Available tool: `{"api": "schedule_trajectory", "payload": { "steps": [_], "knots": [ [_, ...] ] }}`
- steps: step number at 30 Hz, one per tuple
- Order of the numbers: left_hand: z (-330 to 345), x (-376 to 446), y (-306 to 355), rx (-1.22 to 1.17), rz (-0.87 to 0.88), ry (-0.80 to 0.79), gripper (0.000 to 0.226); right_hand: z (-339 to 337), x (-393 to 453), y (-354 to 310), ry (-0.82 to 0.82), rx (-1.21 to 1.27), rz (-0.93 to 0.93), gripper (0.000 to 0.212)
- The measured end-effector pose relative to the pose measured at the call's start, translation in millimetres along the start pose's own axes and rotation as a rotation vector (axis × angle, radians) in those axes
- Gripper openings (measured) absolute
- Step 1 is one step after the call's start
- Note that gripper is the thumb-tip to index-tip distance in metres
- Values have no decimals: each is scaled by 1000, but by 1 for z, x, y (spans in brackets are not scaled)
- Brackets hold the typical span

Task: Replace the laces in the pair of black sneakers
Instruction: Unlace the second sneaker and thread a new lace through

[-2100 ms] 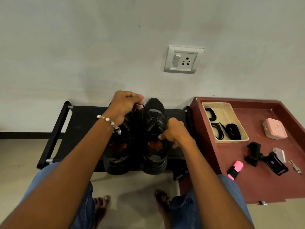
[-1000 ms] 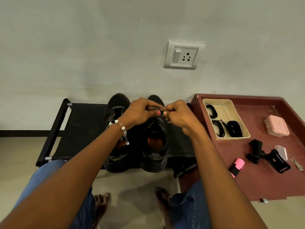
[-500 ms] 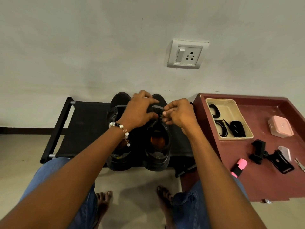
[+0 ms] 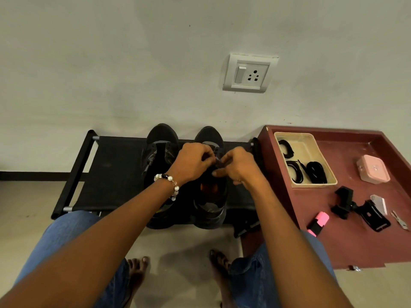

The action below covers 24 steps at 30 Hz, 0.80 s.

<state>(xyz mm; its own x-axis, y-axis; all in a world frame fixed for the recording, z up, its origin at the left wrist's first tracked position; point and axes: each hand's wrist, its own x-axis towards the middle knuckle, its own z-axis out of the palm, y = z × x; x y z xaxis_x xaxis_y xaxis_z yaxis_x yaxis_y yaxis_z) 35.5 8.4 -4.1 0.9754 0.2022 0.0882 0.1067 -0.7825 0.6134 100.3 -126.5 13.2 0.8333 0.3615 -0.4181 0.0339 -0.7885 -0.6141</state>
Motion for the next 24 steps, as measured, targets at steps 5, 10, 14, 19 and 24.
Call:
{"api": "schedule_trajectory", "payload": {
  "steps": [5,10,14,19,24],
  "knots": [
    [15,-6,1,121,-48,10,17,13,1,3,135,-209,-91,26],
    [25,-10,3,110,-97,92,18,9,1,7,149,-117,-83,6],
    [33,-13,6,94,-122,158,18,5,0,8,128,-63,-83,3],
    [39,-14,9,119,-139,188,19,4,2,8,102,-35,-69,3],
    [40,-12,10,119,-122,167,20,3,3,9,93,6,-50,5]
  ]
}}
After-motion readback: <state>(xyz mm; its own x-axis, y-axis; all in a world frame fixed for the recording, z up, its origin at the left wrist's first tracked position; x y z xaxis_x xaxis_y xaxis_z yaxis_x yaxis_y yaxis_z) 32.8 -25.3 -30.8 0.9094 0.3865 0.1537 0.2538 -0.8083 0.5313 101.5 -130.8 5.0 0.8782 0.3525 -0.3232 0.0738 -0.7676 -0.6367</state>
